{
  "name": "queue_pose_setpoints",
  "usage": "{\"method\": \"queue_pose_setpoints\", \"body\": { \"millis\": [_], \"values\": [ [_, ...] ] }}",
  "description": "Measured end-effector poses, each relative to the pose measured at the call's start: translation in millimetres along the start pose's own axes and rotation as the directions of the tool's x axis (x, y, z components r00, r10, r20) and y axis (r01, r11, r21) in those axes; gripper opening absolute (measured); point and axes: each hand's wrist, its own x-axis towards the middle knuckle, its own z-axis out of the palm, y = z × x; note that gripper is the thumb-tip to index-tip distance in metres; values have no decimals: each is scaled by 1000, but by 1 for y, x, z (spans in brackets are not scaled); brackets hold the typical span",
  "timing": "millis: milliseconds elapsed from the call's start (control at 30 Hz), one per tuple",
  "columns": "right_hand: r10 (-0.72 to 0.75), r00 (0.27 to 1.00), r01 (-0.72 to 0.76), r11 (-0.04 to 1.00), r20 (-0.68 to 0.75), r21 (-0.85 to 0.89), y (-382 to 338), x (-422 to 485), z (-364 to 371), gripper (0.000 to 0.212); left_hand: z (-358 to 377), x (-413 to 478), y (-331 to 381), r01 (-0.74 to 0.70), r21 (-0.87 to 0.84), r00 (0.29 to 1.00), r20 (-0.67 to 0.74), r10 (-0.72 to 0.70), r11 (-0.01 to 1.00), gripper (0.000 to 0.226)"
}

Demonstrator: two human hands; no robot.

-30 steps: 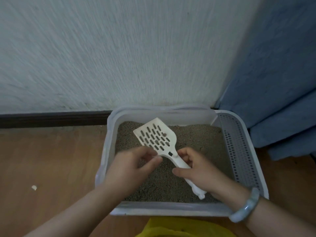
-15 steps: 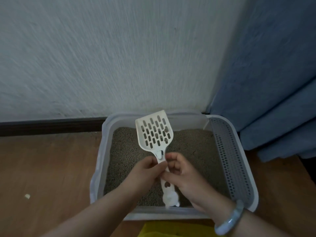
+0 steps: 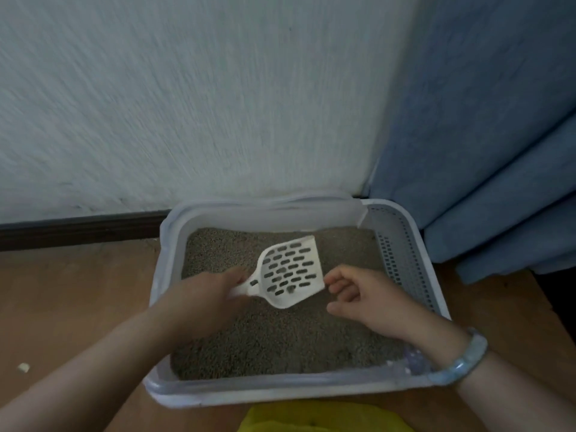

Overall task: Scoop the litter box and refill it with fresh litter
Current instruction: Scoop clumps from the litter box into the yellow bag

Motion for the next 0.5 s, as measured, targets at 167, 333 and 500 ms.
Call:
{"method": "queue_pose_setpoints", "body": {
  "millis": [167,333,500],
  "values": [
    [-83,995,65,962,-57,-264,27,-8,-30,37,-12,5,1,-101,346,993,88,75,933,45],
    [-162,985,140,952,-60,-271,47,-9,-35,35,-13,14,0,-225,535,973,168,158,814,48],
    [-191,980,173,957,-57,-234,52,-5,-37,37,-17,14,8,-269,596,960,230,161,756,46]
  ]
}}
